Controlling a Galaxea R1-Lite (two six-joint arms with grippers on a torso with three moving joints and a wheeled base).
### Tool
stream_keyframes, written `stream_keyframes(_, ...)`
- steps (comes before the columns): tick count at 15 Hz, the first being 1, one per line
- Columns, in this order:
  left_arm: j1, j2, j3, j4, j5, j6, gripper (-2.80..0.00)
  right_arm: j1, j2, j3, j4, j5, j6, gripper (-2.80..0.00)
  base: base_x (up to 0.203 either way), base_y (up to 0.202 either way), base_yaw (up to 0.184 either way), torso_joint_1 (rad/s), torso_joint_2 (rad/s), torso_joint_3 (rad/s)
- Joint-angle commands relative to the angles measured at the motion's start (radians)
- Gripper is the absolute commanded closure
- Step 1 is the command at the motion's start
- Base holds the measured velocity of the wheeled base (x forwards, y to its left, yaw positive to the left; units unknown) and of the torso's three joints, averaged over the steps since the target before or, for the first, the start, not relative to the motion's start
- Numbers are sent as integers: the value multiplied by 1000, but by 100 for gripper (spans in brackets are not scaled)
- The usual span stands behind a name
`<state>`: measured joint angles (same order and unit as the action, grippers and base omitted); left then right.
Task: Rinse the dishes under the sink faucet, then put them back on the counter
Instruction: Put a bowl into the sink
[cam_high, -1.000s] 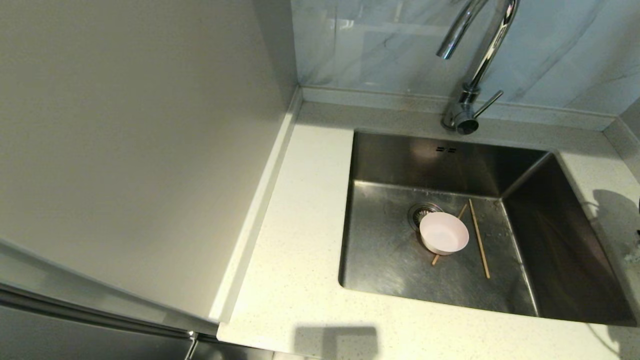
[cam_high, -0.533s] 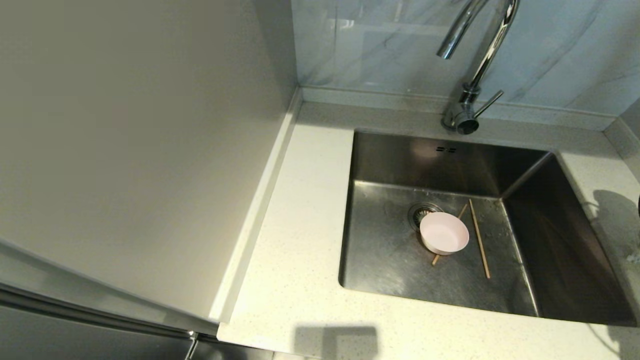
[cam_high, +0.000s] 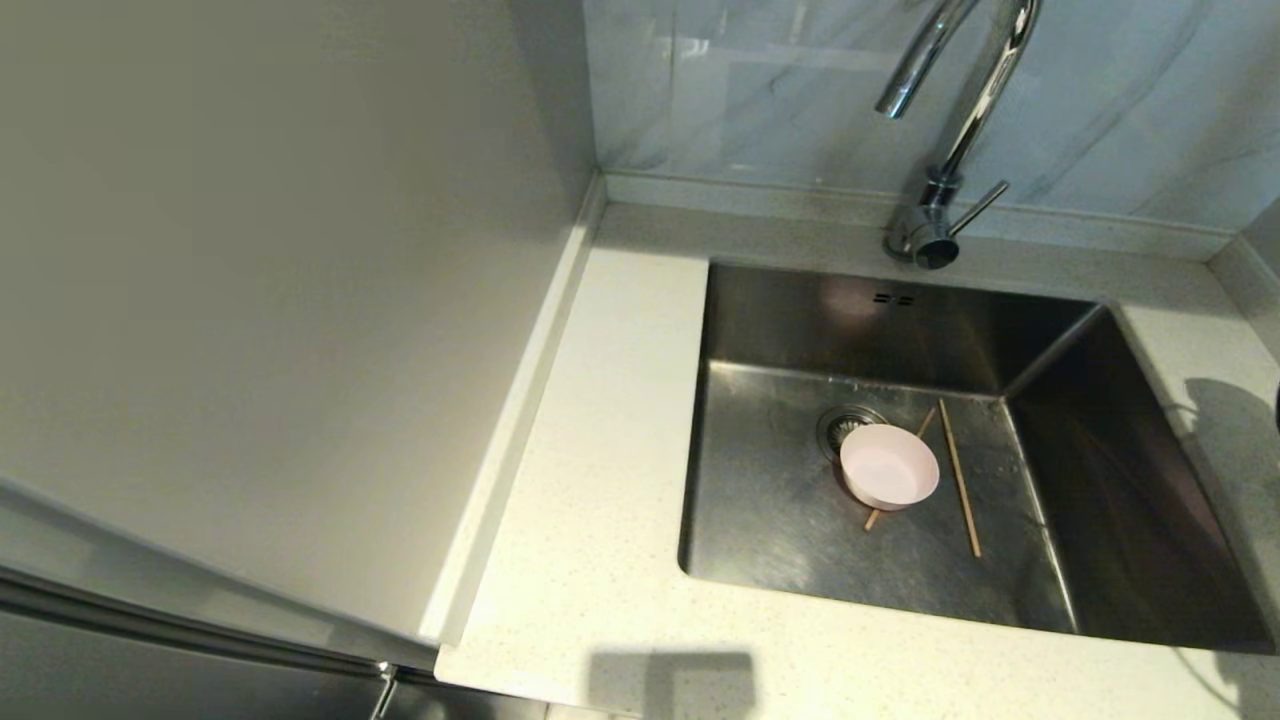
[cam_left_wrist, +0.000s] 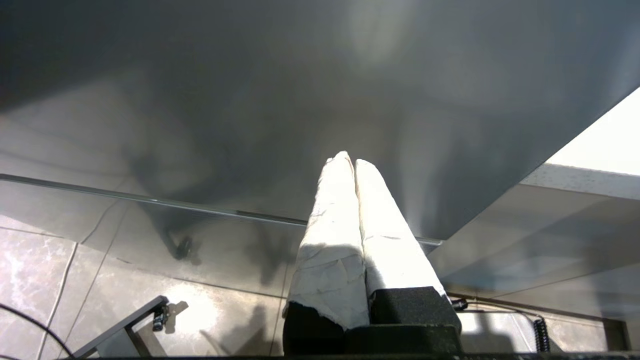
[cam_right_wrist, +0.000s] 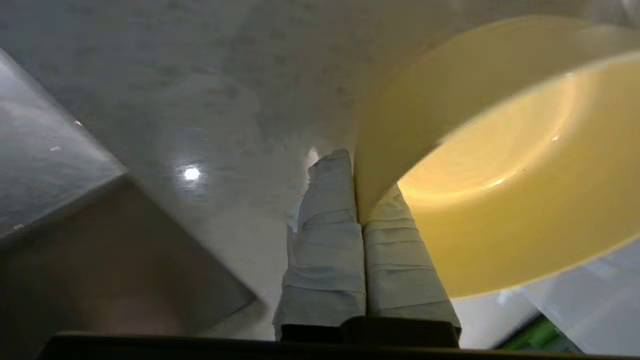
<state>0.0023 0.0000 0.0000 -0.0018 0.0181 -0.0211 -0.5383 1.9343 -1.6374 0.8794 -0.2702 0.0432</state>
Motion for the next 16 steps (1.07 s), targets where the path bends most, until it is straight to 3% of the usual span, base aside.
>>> stream_keyframes(1, 1, -3, 0, -1, 0, 0, 0, 6, -4, 1, 5, -3, -2, 0, 0, 0, 0, 0, 0, 0)
stream_keyframes(6, 1, -3, 0, -1, 0, 0, 0, 154, -76, 10, 6, -7, -7, 0, 0, 0, 0, 0, 0, 0)
stream_keyframes(9, 1, -3, 0, -1, 0, 0, 0, 336, -107, 6, 5, -23, -7, 0, 0, 0, 0, 0, 0, 0)
stream_keyframes(13, 1, -3, 0, -1, 0, 0, 0, 570, -45, -74, -20, -99, -8, 0, 0, 0, 0, 0, 0, 0)
stream_keyframes(16, 1, -3, 0, -1, 0, 0, 0, 615, 19, -110, -23, -109, -51, 0, 0, 0, 0, 0, 0, 0)
